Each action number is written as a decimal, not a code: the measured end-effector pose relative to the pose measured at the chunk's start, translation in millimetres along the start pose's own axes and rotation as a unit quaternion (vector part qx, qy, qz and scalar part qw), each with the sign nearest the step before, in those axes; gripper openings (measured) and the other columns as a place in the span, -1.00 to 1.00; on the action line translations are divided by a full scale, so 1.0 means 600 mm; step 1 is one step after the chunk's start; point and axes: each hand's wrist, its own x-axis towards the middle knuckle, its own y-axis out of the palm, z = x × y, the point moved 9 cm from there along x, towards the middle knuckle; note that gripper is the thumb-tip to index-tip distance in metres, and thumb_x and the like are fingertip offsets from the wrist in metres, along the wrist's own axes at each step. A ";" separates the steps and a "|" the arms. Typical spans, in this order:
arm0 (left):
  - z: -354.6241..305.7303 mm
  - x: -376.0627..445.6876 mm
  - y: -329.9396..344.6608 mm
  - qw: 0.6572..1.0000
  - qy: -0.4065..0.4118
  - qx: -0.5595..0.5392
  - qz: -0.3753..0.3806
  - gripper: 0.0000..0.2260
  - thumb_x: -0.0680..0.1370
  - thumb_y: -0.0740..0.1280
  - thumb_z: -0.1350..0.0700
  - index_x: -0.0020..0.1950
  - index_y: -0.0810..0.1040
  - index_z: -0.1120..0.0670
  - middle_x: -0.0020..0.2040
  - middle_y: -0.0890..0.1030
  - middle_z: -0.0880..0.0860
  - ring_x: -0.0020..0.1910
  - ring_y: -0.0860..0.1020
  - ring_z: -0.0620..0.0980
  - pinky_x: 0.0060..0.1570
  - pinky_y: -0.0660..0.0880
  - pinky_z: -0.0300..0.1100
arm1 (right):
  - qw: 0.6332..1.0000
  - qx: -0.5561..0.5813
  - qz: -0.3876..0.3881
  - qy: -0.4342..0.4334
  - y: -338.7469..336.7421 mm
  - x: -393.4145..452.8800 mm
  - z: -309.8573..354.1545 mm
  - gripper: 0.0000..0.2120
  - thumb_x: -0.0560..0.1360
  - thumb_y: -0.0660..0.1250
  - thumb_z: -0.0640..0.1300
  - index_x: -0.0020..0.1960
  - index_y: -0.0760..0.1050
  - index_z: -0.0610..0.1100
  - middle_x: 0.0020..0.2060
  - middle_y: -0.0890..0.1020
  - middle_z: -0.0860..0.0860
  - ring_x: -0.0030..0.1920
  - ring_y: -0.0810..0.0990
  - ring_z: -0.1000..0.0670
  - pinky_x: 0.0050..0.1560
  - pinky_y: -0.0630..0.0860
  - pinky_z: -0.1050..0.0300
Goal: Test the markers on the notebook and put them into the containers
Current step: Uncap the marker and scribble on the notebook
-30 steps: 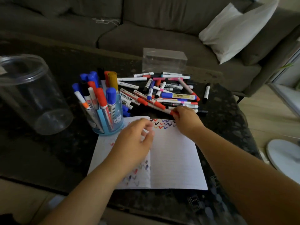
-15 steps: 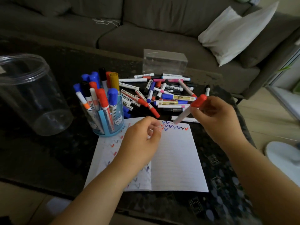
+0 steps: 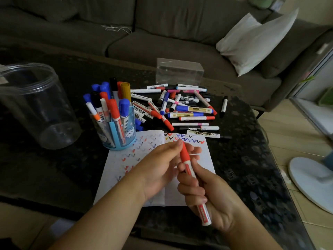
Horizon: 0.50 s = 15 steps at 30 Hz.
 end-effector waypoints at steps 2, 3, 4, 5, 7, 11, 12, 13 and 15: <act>-0.004 -0.006 0.018 0.997 -0.005 -0.064 0.051 -0.74 0.48 0.19 0.05 -0.15 0.61 0.16 0.01 0.66 0.16 0.04 0.63 0.07 0.04 0.57 -0.10 | 0.995 0.045 0.085 0.020 0.023 0.001 -0.005 -0.74 0.43 0.46 -0.11 -0.06 0.57 -0.32 -0.46 0.41 -0.04 -0.54 0.29 0.14 -0.63 0.33 0.33; -0.007 -0.009 0.023 0.994 -0.004 -0.082 0.067 -0.74 0.47 0.19 0.06 -0.16 0.63 0.15 0.01 0.66 0.17 0.03 0.63 0.08 0.00 0.58 -0.12 | 0.994 0.040 0.097 0.018 0.031 0.003 -0.004 -0.73 0.46 0.43 -0.10 -0.02 0.57 -0.32 -0.45 0.43 -0.03 -0.53 0.29 0.14 -0.61 0.33 0.34; -0.011 -0.011 0.027 0.993 0.001 -0.089 0.076 -0.74 0.47 0.19 0.06 -0.17 0.64 0.14 -0.01 0.66 0.17 0.02 0.64 0.08 -0.02 0.59 -0.12 | 0.995 0.030 0.095 0.009 0.033 0.005 -0.004 -0.72 0.47 0.42 -0.08 -0.01 0.57 -0.31 -0.45 0.42 -0.02 -0.53 0.30 0.15 -0.62 0.32 0.34; -0.013 -0.012 0.026 0.993 0.007 -0.089 0.076 -0.75 0.46 0.19 0.06 -0.18 0.63 0.13 -0.04 0.67 0.17 0.01 0.64 0.08 -0.03 0.59 -0.12 | 0.997 0.016 0.081 -0.003 0.036 0.008 -0.002 -0.71 0.46 0.42 -0.04 -0.03 0.58 -0.29 -0.47 0.40 -0.01 -0.55 0.32 0.16 -0.63 0.30 0.36; -0.017 -0.010 0.018 0.997 0.020 -0.062 0.048 -0.80 0.44 0.21 0.05 -0.16 0.55 0.14 -0.09 0.66 0.20 -0.03 0.65 0.06 -0.06 0.58 -0.12 | 0.998 -0.033 0.027 -0.044 0.032 0.009 0.007 -0.69 0.49 0.33 0.04 -0.11 0.55 -0.24 -0.50 0.33 0.03 -0.58 0.27 0.18 -0.66 0.23 0.39; -0.016 -0.002 -0.009 0.999 0.036 0.001 -0.027 -0.82 0.46 0.22 0.04 -0.18 0.48 0.15 -0.19 0.63 0.21 -0.04 0.53 0.09 -0.31 0.48 -0.26 | 0.956 -0.235 -0.118 -0.126 0.012 0.004 0.028 -0.69 0.57 0.10 0.03 -0.15 0.40 -0.20 -0.52 0.25 0.06 -0.56 0.13 0.18 -0.62 0.09 0.38; -0.011 -0.001 -0.013 0.998 0.035 0.014 -0.041 -0.82 0.49 0.21 0.05 -0.19 0.48 0.14 -0.17 0.66 0.19 -0.06 0.49 0.10 -0.30 0.44 -0.28 | 0.933 -0.292 -0.156 -0.142 0.001 0.002 0.035 -0.69 0.60 0.08 -0.01 -0.15 0.38 -0.20 -0.53 0.27 0.06 -0.56 0.14 0.16 -0.59 0.09 0.35; -0.006 0.000 -0.015 0.998 0.032 0.022 -0.058 -0.82 0.53 0.20 0.08 -0.19 0.48 0.15 -0.12 0.67 0.20 -0.12 0.53 0.08 -0.30 0.44 -0.30 | 0.904 -0.348 -0.190 -0.158 -0.006 -0.001 0.043 -0.69 0.62 0.07 -0.03 -0.17 0.38 -0.20 -0.54 0.29 0.07 -0.56 0.17 0.15 -0.57 0.11 0.32; 0.003 0.003 -0.026 0.994 0.027 0.032 -0.102 -0.78 0.59 0.17 0.12 -0.19 0.49 0.17 -0.11 0.68 0.17 -0.23 0.62 -0.01 -0.25 0.50 -0.28 | 0.813 -0.497 -0.236 -0.190 -0.011 -0.010 0.058 -0.69 0.63 0.09 -0.03 -0.23 0.41 -0.13 -0.55 0.35 0.10 -0.56 0.25 0.16 -0.50 0.19 0.29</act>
